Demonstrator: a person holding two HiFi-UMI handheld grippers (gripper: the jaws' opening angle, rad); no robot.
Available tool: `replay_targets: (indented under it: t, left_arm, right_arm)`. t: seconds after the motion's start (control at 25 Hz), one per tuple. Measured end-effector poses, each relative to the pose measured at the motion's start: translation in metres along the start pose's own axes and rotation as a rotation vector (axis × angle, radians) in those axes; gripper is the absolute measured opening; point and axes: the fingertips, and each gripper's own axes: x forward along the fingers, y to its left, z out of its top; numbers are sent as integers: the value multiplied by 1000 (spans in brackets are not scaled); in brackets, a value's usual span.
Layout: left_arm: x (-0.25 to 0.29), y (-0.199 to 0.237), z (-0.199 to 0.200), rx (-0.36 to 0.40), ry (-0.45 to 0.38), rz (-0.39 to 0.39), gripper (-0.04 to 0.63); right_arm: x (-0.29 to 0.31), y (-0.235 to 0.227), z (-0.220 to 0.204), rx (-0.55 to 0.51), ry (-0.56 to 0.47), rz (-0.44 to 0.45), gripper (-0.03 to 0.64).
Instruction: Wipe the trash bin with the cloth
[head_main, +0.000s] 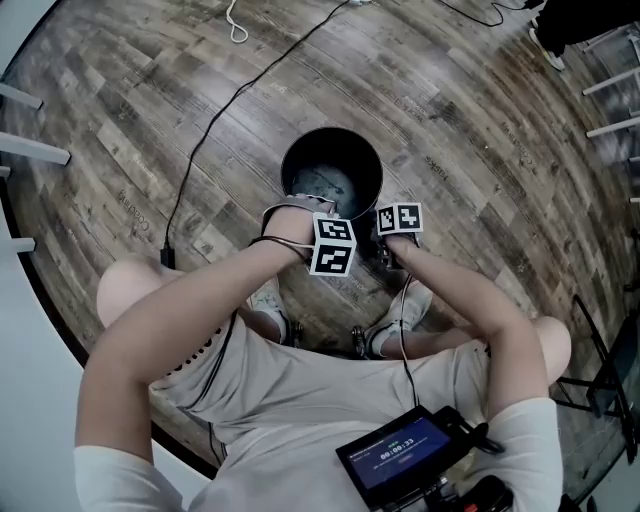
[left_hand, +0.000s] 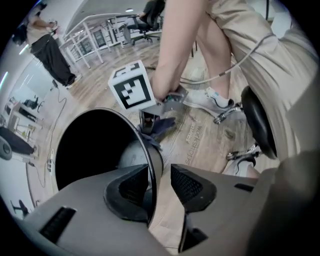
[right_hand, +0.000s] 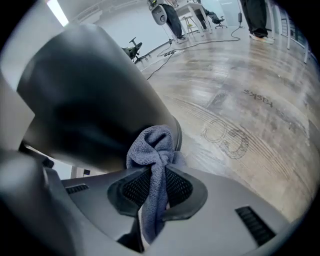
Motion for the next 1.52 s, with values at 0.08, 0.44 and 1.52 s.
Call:
replay_targets:
  t: [0.08,0.44,1.52]
  left_arm:
    - [1,-2,-13,60,50,15,141]
    - [6,-3,-40,173,103,80,147]
    - [7,9,-5,-42,39,3,25]
  right_arm:
    - [-19,17,3,20,1,19,60]
    - [-112,101,-1,94,-24,170,60]
    - [26,4,-6,-24,-68,45,60]
